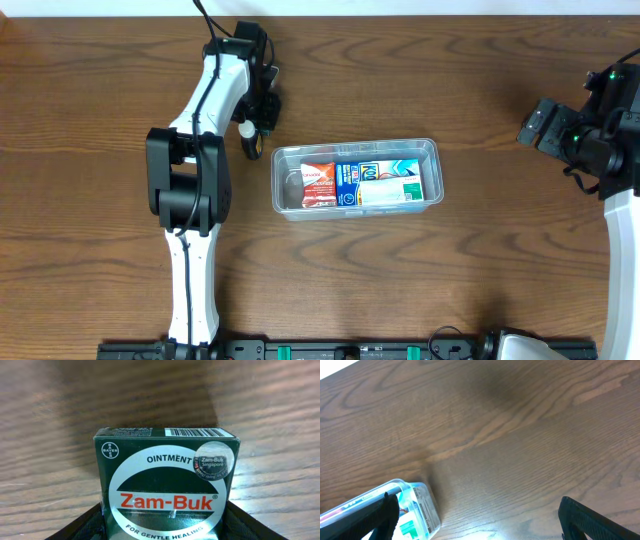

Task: Pack container
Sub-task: 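Lift the Zam-Buk box and carry it over the container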

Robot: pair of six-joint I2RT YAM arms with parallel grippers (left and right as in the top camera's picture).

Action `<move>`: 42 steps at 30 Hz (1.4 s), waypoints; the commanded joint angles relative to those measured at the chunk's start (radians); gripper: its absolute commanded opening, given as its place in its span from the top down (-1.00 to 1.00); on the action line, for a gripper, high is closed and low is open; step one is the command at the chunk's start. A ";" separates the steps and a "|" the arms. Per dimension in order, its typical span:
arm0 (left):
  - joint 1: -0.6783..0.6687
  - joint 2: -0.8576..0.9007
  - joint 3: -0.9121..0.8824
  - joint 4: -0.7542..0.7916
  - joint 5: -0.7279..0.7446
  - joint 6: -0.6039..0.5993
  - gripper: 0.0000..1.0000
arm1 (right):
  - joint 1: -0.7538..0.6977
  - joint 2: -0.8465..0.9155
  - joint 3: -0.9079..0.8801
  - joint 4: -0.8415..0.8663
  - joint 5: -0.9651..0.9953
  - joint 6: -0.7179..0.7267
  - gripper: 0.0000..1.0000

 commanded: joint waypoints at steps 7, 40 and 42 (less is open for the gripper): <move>0.005 -0.151 0.069 -0.004 -0.018 -0.053 -0.33 | -0.008 0.005 0.008 -0.002 0.006 0.002 -0.98; -0.380 -0.469 -0.026 -0.454 0.034 -0.529 -0.16 | -0.008 0.005 0.008 -0.002 0.006 0.002 -0.98; -0.401 -0.468 -0.054 -0.450 0.034 -0.559 -0.16 | -0.008 0.005 0.008 -0.002 0.006 0.002 -0.98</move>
